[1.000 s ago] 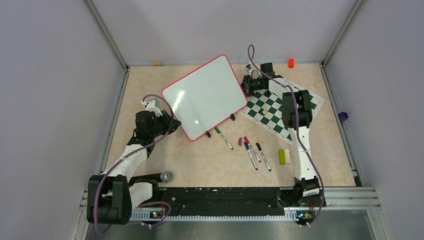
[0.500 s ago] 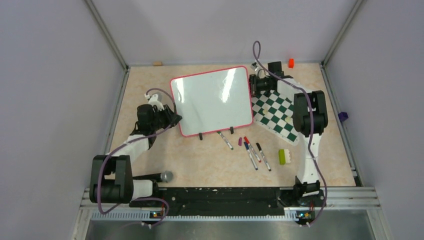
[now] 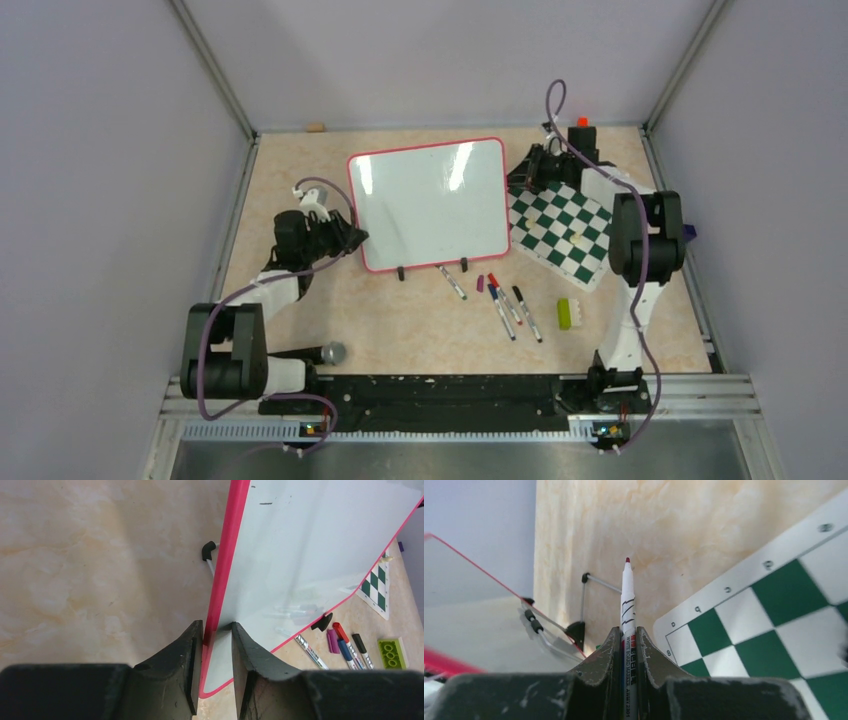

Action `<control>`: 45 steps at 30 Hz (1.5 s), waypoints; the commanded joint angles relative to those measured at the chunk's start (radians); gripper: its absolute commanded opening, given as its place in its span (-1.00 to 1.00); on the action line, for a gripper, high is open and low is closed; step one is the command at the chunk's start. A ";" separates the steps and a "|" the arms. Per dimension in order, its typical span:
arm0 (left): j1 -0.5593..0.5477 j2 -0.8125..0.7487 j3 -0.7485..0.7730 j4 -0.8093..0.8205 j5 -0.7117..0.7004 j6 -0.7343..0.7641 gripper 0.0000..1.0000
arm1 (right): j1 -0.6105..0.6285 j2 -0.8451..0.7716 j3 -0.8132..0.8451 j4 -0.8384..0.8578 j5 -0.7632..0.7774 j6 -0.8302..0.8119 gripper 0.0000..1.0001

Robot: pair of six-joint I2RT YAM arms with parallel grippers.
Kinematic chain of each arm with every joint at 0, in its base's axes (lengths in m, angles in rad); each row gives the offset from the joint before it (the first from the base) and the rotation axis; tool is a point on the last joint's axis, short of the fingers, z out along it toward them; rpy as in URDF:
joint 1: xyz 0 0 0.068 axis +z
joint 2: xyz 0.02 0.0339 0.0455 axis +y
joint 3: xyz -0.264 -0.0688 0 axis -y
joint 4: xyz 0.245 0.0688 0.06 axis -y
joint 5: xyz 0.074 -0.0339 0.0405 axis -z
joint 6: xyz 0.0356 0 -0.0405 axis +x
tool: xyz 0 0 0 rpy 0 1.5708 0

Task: Write a sentence on the whiteboard
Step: Move the whiteboard to the center of the board.

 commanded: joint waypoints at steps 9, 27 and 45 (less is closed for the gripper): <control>-0.019 0.053 -0.024 0.130 0.132 -0.008 -0.37 | -0.070 -0.213 -0.067 0.131 0.145 0.096 -1.00; -0.071 0.154 0.042 0.174 0.213 0.010 -0.31 | -0.070 -0.451 -0.180 0.113 0.341 0.060 -1.00; -0.014 0.065 -0.031 0.289 0.249 -0.045 0.97 | -0.070 -0.550 -0.230 0.115 0.334 0.027 -1.00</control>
